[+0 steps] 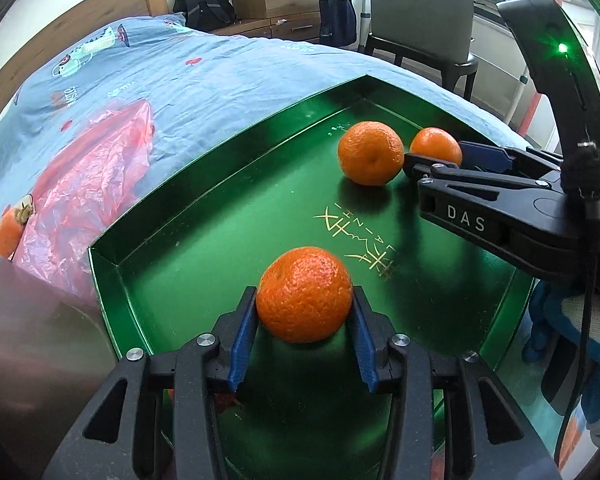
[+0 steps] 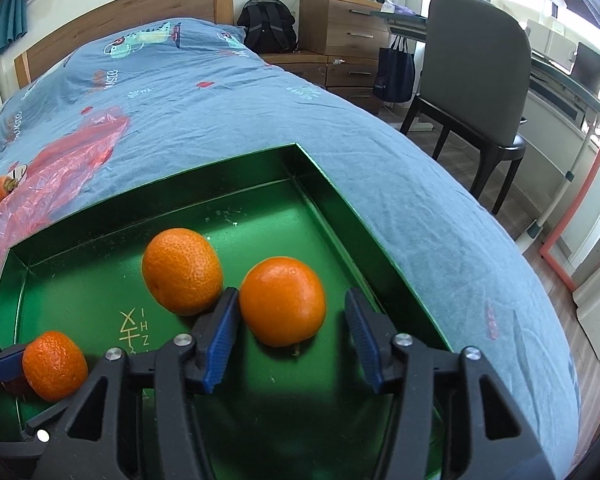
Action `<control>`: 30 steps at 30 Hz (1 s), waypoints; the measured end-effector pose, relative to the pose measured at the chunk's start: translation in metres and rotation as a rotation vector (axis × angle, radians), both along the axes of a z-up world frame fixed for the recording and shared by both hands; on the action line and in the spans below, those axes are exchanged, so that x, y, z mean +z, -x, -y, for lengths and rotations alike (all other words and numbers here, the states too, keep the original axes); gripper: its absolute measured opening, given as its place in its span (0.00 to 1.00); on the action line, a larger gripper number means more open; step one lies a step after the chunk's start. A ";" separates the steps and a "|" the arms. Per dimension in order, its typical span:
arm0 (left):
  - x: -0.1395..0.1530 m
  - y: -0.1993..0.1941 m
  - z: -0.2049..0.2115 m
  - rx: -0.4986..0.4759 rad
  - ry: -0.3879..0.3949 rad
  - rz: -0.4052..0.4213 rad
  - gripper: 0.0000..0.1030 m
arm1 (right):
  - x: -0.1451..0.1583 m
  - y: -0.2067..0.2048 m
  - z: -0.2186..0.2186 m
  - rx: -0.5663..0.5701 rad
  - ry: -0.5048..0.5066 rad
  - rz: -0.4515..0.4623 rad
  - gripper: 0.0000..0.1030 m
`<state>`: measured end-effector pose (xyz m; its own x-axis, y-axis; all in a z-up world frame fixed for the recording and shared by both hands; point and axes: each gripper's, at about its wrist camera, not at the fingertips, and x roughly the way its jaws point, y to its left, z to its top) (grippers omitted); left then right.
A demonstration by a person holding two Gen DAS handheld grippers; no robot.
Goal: Organize fruits
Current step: 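Open the left tool in the tray while the right tool releases its orange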
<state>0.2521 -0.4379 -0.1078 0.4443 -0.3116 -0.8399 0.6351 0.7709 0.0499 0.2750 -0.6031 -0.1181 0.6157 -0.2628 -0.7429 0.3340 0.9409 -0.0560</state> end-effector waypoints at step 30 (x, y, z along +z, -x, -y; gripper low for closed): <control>0.082 0.133 -0.143 0.045 0.076 0.124 0.54 | 0.089 0.172 -0.096 -0.024 -0.032 0.114 0.89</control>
<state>0.1189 -0.2952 -0.0257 0.5585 -0.3495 -0.7523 0.5922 0.8030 0.0666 0.1026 -0.5069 -0.0288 0.6907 -0.2555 -0.6765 0.3590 0.9332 0.0140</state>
